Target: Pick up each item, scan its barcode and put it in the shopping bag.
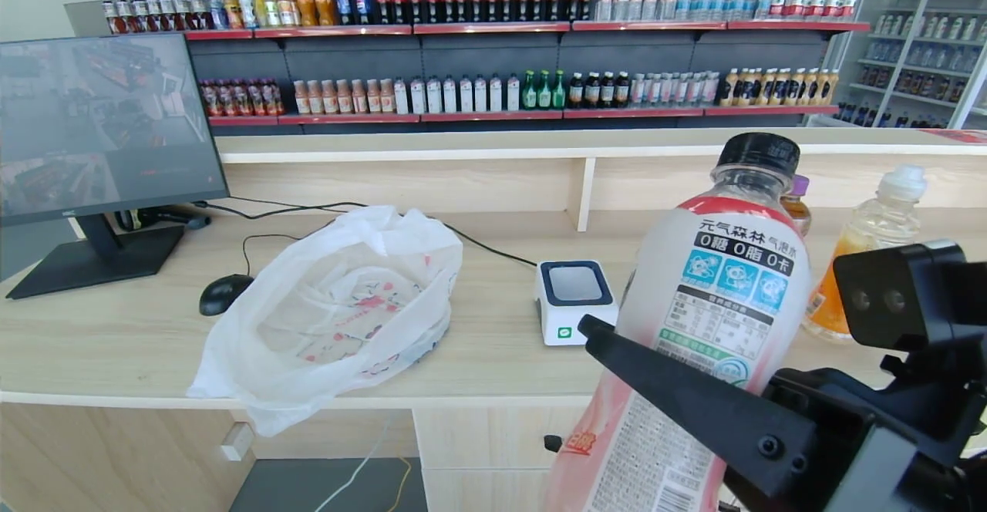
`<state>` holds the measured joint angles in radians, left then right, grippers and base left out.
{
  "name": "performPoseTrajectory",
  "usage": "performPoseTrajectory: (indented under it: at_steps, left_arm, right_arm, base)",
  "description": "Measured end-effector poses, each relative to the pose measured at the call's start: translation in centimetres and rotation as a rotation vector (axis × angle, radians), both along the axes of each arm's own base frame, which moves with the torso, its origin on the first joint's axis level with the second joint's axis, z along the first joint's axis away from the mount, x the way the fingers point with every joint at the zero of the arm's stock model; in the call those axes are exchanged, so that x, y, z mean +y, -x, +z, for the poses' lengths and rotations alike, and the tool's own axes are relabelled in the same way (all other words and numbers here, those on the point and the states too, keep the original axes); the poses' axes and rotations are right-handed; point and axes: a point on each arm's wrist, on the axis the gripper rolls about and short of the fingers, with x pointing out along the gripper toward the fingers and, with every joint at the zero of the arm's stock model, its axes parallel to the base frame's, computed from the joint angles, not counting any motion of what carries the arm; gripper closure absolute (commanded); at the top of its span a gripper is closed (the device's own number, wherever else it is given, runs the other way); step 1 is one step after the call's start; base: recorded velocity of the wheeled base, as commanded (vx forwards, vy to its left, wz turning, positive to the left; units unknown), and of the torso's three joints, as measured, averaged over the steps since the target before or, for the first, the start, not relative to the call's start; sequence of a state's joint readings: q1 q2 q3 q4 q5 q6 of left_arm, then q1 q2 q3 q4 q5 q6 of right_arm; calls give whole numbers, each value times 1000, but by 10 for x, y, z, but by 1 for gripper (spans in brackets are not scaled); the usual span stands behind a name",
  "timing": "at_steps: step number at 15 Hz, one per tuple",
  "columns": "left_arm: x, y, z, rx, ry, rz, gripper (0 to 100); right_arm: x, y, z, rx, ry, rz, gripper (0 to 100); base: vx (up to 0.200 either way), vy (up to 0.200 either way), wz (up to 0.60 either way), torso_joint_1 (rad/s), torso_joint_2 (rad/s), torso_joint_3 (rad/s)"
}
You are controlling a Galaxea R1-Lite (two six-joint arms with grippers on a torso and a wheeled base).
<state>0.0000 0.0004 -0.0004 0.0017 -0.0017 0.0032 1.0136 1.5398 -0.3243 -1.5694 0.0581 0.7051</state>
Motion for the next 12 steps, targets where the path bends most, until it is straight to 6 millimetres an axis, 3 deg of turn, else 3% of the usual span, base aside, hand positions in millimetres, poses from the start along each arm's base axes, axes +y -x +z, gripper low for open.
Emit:
performPoseTrajectory:
  at_steps: [12]
  left_arm:
    - [0,0,0,0,0,0,0]
  right_arm:
    - [-2,1,4,-10,-13,-2,100]
  base:
    - [0,0,0,0,0,0]
